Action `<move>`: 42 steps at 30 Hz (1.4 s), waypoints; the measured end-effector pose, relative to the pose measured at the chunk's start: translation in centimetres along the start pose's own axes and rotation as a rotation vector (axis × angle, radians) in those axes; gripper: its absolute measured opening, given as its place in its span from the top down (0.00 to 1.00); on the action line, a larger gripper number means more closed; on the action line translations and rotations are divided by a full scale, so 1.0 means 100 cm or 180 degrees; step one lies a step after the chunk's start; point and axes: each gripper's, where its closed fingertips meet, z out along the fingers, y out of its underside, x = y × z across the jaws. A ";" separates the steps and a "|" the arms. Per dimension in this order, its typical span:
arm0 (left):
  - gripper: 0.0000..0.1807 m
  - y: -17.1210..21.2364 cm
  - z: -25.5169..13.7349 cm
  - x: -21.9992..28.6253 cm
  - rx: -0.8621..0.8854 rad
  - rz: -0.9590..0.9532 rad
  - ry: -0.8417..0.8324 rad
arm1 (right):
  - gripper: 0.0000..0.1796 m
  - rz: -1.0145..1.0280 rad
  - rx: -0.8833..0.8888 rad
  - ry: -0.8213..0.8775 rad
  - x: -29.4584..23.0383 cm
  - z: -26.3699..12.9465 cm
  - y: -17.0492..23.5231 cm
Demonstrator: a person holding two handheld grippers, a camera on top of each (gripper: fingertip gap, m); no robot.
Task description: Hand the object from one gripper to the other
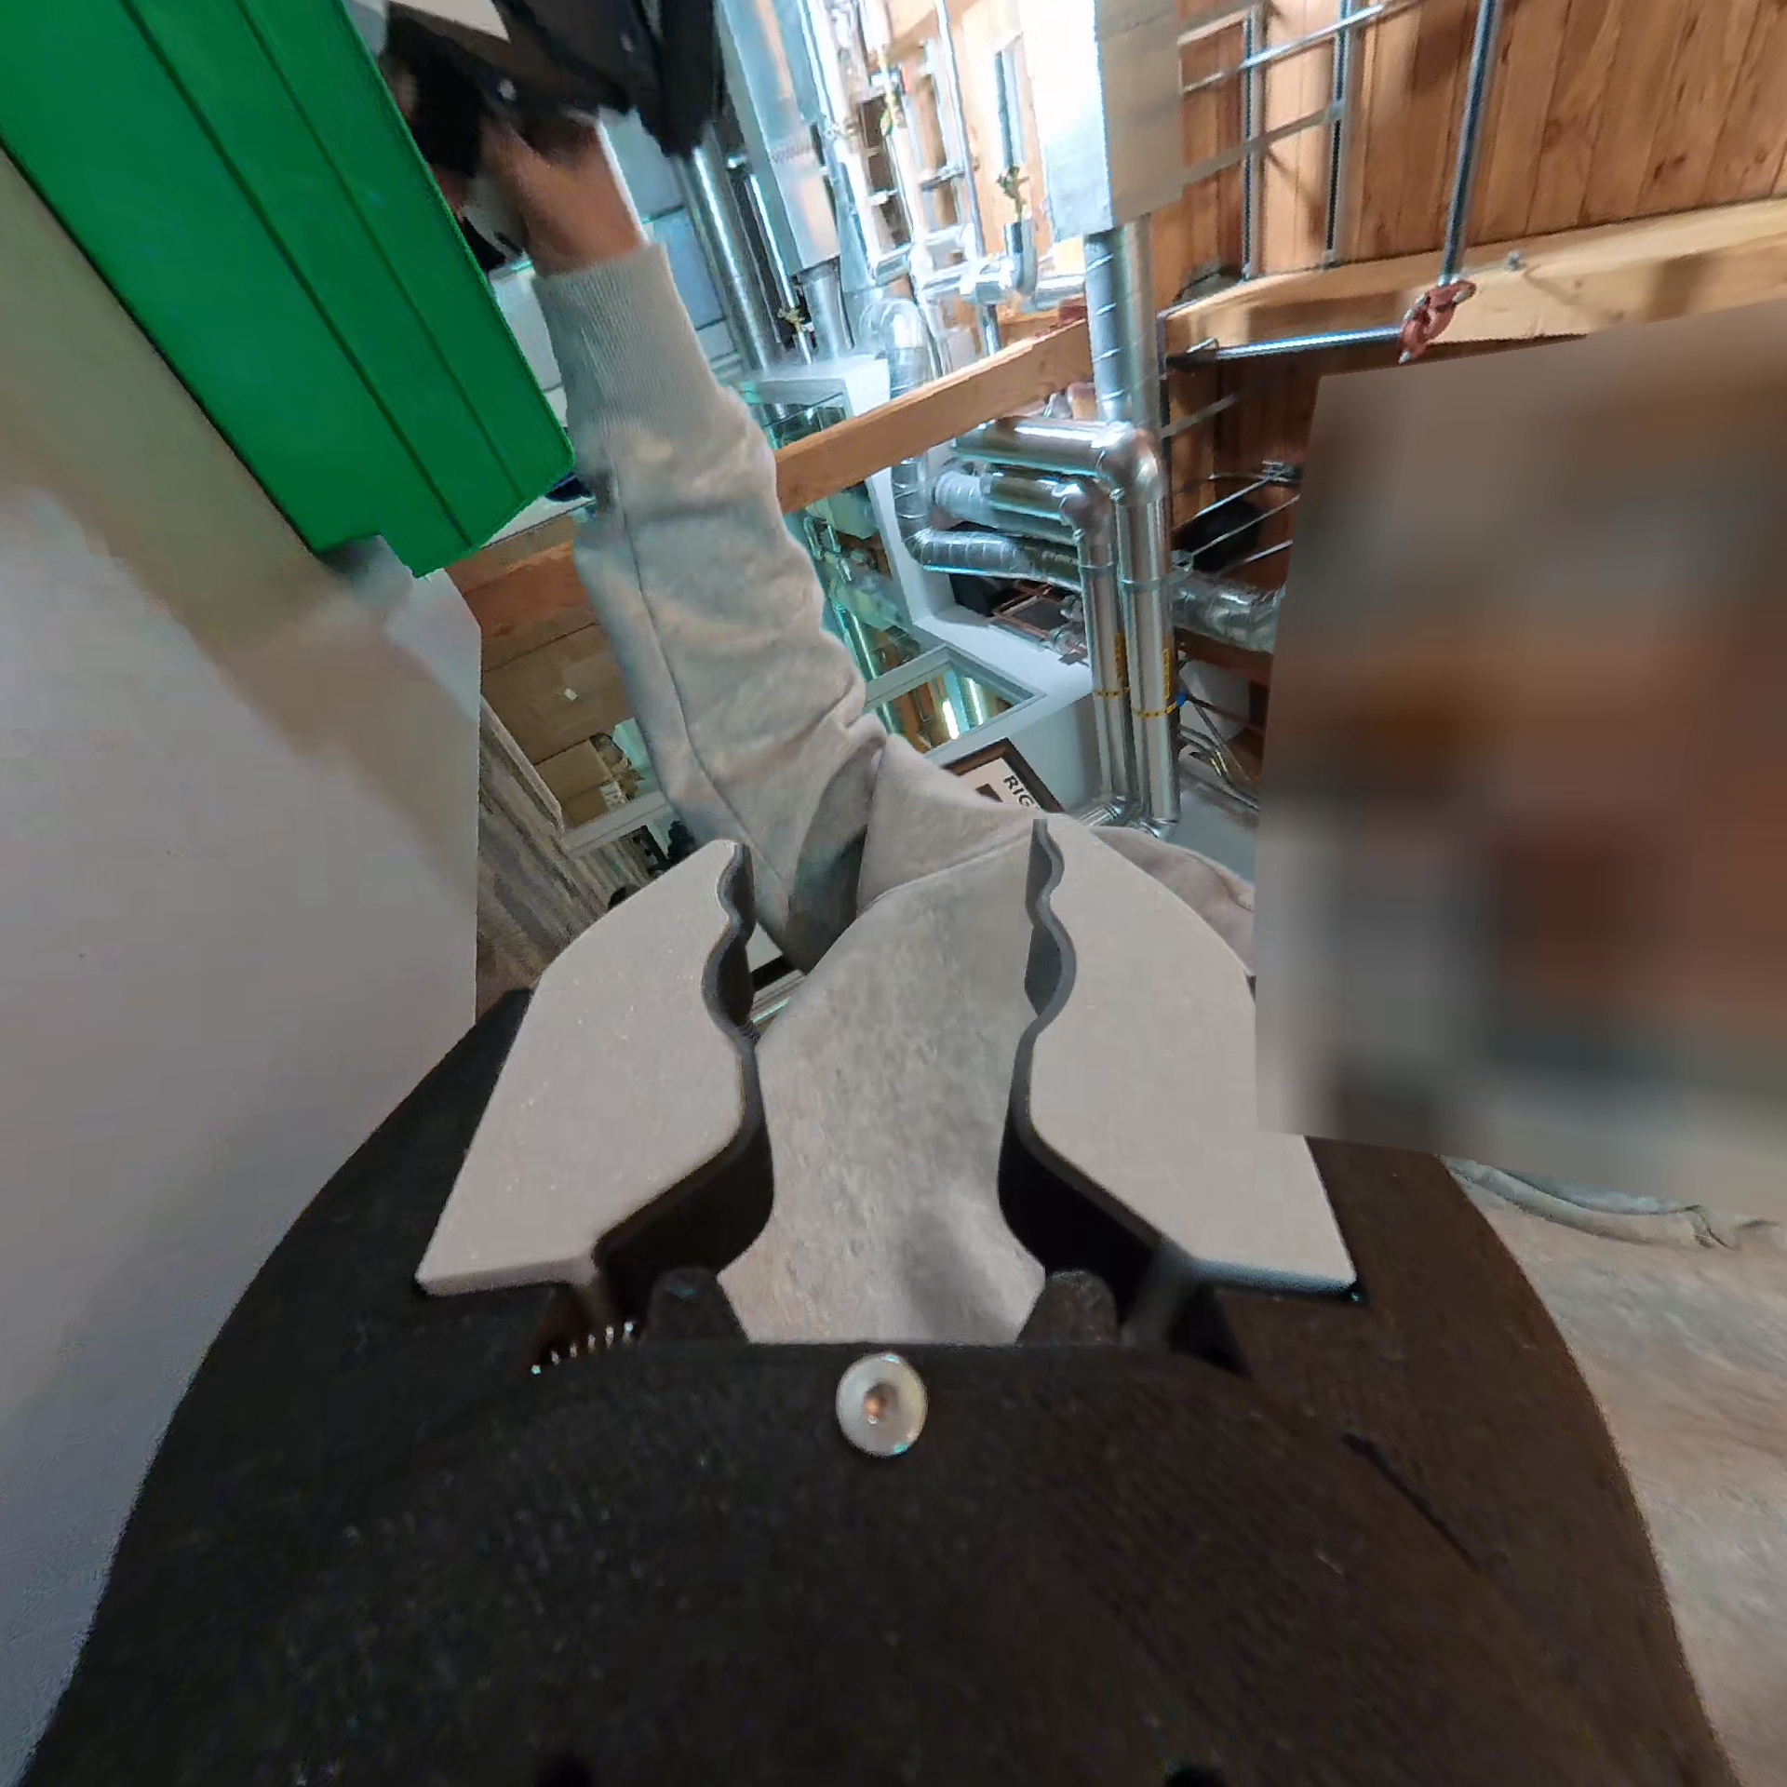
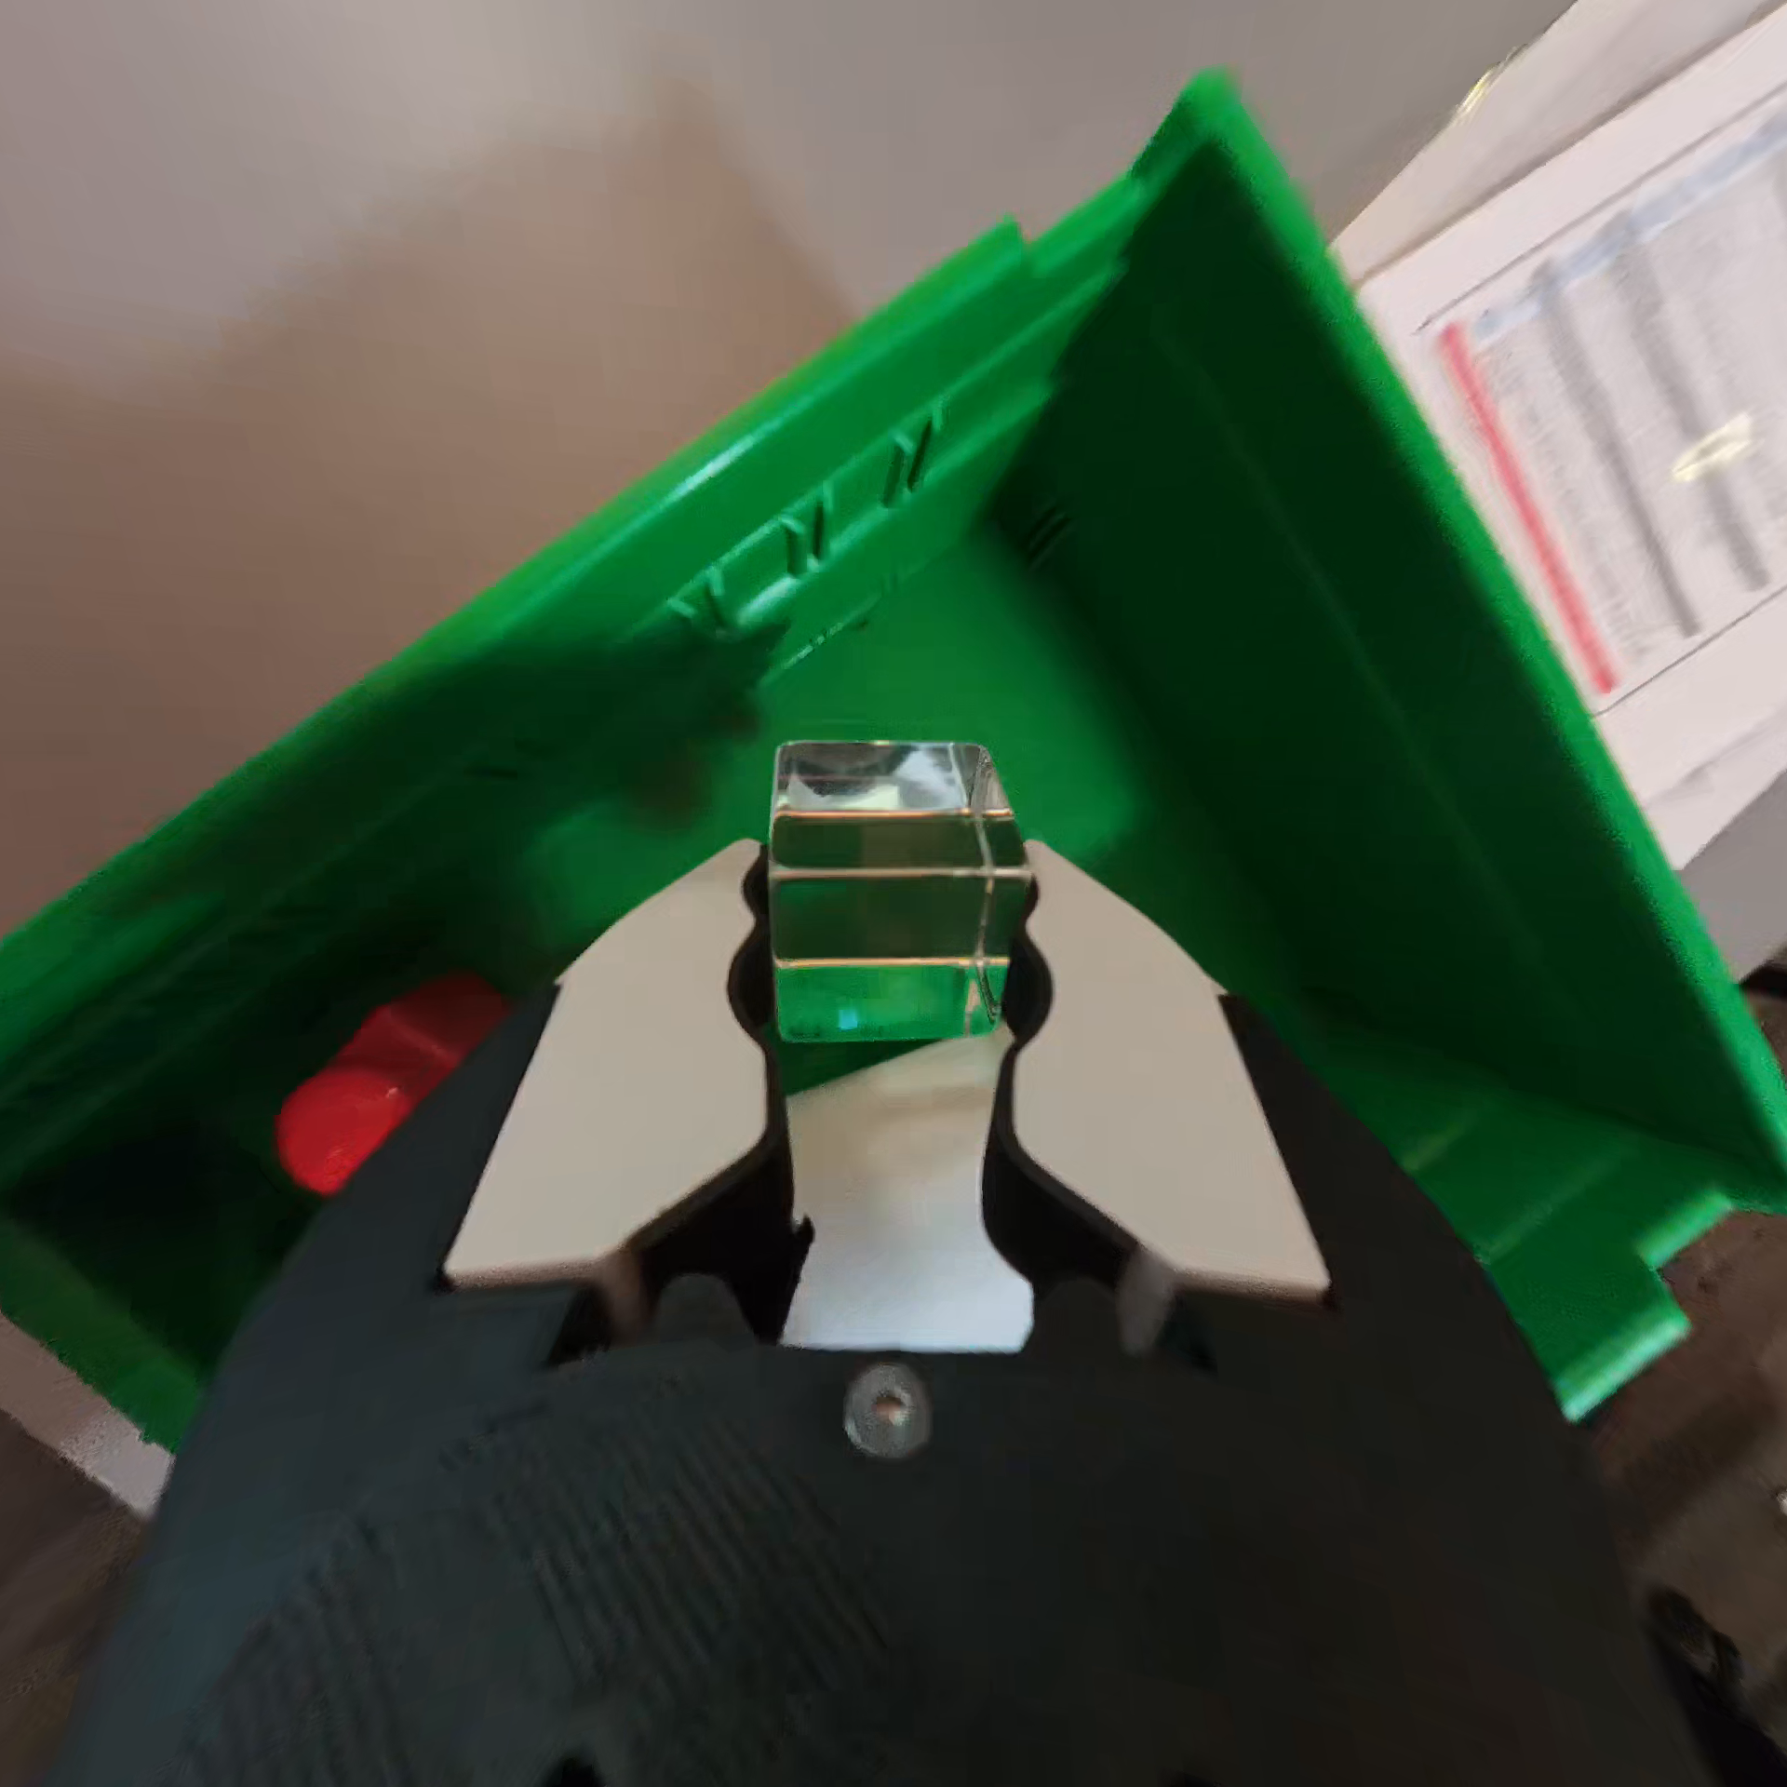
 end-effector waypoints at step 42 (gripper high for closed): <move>0.70 0.003 -0.028 0.002 -0.0078 0.1473 -0.1063 | 0.98 0.0235 0.2331 -0.1581 -0.365 0.003 -0.141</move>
